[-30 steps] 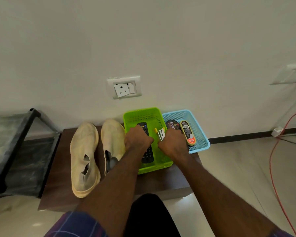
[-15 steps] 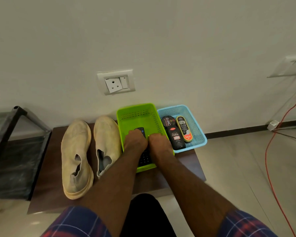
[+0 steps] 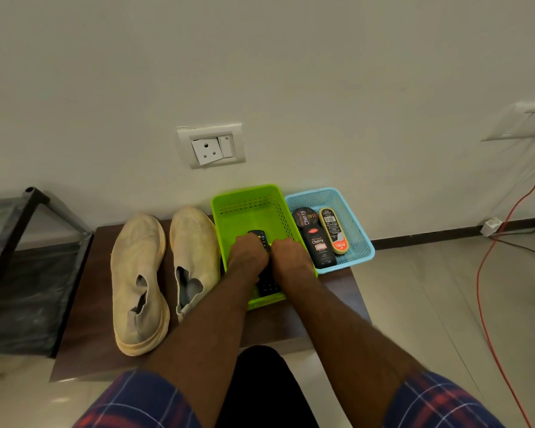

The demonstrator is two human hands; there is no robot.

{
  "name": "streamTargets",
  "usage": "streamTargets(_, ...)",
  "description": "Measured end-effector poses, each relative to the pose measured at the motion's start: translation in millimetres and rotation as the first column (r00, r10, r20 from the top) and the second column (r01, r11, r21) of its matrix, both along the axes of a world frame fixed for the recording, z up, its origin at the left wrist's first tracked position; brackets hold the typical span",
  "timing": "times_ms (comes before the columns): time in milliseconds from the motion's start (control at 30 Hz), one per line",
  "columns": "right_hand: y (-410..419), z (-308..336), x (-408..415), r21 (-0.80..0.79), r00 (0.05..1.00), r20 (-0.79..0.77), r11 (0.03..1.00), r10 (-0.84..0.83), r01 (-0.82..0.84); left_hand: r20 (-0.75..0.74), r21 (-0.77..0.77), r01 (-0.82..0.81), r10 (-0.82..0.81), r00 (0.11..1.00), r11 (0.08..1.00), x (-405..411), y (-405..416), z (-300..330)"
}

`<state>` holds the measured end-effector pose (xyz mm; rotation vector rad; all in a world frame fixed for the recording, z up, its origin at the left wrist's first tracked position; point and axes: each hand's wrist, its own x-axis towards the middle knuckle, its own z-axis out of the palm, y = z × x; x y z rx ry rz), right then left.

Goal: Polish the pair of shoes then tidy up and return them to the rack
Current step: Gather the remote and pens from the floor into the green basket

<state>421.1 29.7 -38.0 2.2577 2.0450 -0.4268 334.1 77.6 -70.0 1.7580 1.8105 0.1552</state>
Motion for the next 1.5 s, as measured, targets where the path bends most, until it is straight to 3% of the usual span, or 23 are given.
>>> streamTargets(167, -3.9, 10.6, 1.4, -0.025, 1.000, -0.011, 0.999, -0.029, 0.029, 0.025, -0.018, 0.024, -0.024, 0.999, 1.000, -4.6, -1.6, 5.2)
streamTargets(333, -9.2, 30.6, -1.4, 0.071, 1.000, -0.009, 0.997, 0.000, 0.000, -0.013, 0.061, -0.048, 0.049, 0.999, 0.997, -10.4, -7.9, 33.1)
streamTargets(533, -22.2, 62.6, -52.5, 0.206, 0.986, -0.163, 0.979, 0.026, 0.008, 0.146, 0.223, -0.193, 0.163, 0.976, 0.956, -74.9, -23.2, 74.2)
streamTargets(700, -46.5, 77.1, -150.3, 0.376, 0.941, -0.277, 0.923, 0.193, -0.078, 0.242, 0.513, -0.263, 0.156, 0.958, 0.817, -184.4, -80.2, 112.2)
streamTargets(867, -93.9, 74.1, -266.7, 0.424, 0.809, -0.421, 0.877, 0.411, -0.225, 0.306, 0.580, -0.440, 0.317, 0.898, 0.686, -314.6, -172.0, 102.7)
streamTargets(933, -123.3, 59.8, -310.3, 0.387, 0.771, -0.443, 0.874, 0.457, -0.295, 0.289, 0.535, -0.523, 0.438, 0.851, 0.664, -360.6, -213.5, 79.8)
streamTargets(1033, -172.6, 20.0, -364.1, 0.260, 0.758, -0.451, 0.882, 0.471, -0.393, 0.173, 0.336, -0.652, 0.636, 0.752, 0.680, -413.4, -274.7, 27.3)
streamTargets(1167, -229.8, -56.4, -403.3, 0.031, 0.763, -0.399, 0.840, 0.508, -0.542, -0.024, 0.053, -0.728, 0.730, 0.683, 0.684, -459.6, -343.6, -53.9)
streamTargets(1300, -250.3, -128.5, -416.6, -0.166, 0.760, -0.307, 0.754, 0.573, -0.636, -0.073, -0.168, -0.809, 0.812, 0.580, 0.563, -485.5, -383.3, -125.3)
streamTargets(1500, -254.0, -220.8, -444.2, -0.322, 0.717, -0.252, 0.643, 0.650, -0.695, -0.112, -0.359, -0.847, 0.882, 0.457, 0.393, -516.3, -420.4, -230.9)
